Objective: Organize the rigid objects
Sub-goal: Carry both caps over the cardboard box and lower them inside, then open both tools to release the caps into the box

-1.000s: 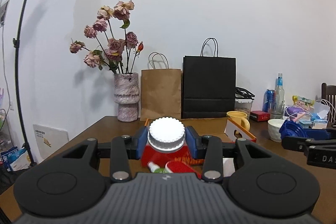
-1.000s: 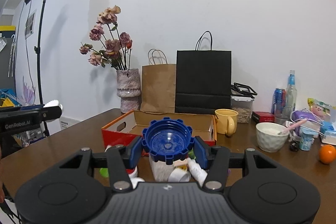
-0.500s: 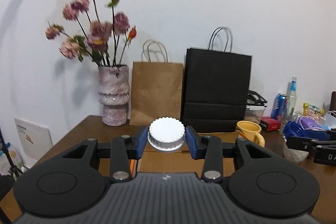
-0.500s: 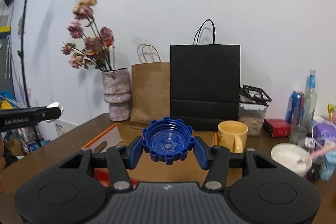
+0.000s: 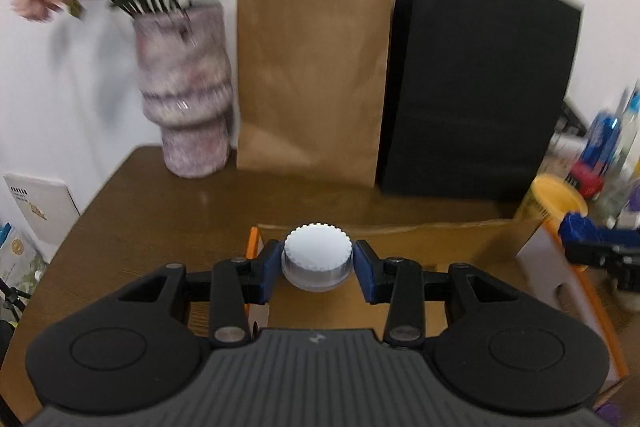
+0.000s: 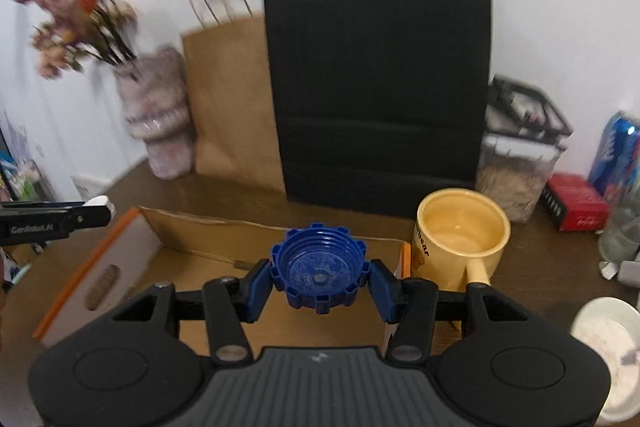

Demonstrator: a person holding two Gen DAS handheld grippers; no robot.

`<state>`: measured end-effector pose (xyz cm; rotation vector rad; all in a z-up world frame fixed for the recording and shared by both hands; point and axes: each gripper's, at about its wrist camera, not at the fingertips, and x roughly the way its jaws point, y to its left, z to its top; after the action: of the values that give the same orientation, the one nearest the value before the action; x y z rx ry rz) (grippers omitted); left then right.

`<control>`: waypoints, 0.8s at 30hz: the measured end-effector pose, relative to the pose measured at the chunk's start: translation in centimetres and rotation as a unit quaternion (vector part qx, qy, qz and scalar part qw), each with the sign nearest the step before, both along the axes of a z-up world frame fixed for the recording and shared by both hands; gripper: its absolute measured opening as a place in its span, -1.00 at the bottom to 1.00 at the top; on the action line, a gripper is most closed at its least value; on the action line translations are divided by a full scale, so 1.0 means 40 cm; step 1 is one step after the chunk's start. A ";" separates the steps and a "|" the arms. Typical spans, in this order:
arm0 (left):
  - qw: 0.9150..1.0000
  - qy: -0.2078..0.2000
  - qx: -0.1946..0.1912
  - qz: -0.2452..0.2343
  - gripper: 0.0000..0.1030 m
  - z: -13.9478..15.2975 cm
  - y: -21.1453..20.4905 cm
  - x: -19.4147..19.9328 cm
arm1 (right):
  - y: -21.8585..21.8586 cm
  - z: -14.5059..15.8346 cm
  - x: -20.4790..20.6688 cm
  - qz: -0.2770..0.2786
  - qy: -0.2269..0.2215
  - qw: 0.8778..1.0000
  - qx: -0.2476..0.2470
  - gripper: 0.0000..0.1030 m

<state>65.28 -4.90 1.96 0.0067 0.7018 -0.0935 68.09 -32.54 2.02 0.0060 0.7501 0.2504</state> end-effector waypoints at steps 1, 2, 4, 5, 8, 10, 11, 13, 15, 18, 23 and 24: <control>1.000 0.015 0.002 -0.002 -0.22 -0.013 -0.002 0.024 | 0.008 -0.012 0.025 0.002 0.013 1.000 -0.009 0.00; 0.999 0.033 0.005 -0.002 -0.22 -0.028 -0.003 0.049 | 0.014 -0.023 0.050 0.003 0.026 1.000 -0.017 0.00; 0.998 0.064 0.012 -0.004 -0.22 -0.054 -0.005 0.089 | 0.026 -0.051 0.096 0.009 0.055 0.998 -0.034 0.00; 0.997 0.072 0.020 -0.003 -0.22 -0.066 -0.009 0.105 | 0.032 -0.062 0.115 0.011 0.066 0.997 -0.041 0.00; 0.993 0.107 0.035 -0.023 -0.22 -0.099 -0.023 0.141 | 0.047 -0.101 0.158 0.013 0.107 0.992 -0.058 0.00; 0.989 0.140 0.035 -0.033 -0.22 -0.121 -0.029 0.164 | 0.058 -0.126 0.182 0.018 0.134 0.989 -0.065 0.00; 0.987 0.153 0.036 -0.038 -0.22 -0.131 -0.032 0.172 | 0.064 -0.138 0.191 0.023 0.148 0.986 -0.068 0.01; 0.983 0.175 0.036 -0.040 -0.21 -0.154 -0.034 0.188 | 0.082 -0.147 0.197 0.028 0.147 0.985 -0.083 0.01; 0.983 0.170 0.058 -0.037 -0.21 -0.163 -0.042 0.188 | 0.098 -0.151 0.204 0.028 0.152 0.984 -0.089 0.13; 0.982 0.175 0.056 -0.033 -0.16 -0.166 -0.039 0.189 | 0.118 -0.155 0.208 0.033 0.155 0.982 -0.098 0.34; 0.981 0.183 0.054 -0.026 -0.06 -0.155 -0.028 0.184 | 0.121 -0.134 0.191 0.036 0.149 0.983 -0.103 0.34; 0.981 0.184 0.051 -0.024 0.04 -0.148 -0.023 0.178 | 0.120 -0.123 0.183 0.036 0.147 0.983 -0.100 0.34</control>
<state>72.39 -5.82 -3.96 0.1067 1.0761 -0.1057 75.43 -27.76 -2.90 -0.1790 1.0686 0.2439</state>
